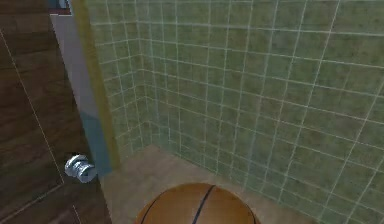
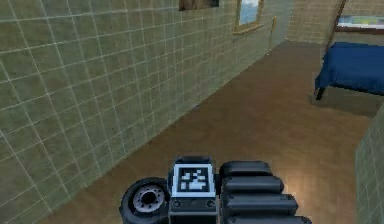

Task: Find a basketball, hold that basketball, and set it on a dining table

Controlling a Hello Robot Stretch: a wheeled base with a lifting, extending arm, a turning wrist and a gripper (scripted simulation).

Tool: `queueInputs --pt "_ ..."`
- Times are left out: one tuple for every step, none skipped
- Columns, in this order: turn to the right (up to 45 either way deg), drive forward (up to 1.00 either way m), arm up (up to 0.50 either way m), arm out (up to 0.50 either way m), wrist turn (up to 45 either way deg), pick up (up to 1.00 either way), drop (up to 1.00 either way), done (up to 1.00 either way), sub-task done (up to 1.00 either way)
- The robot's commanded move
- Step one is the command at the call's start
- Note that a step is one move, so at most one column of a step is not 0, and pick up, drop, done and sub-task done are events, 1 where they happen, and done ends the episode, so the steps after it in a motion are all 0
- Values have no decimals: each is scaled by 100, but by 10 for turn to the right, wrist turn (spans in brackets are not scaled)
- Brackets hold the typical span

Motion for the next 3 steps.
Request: queueInputs --pt "-450 0 0 0 0 0 0 0 0" --pt "-450 0 0 0 0 0 0 0 0" --pt "-60 0 0 0 0 0 0 0 0"
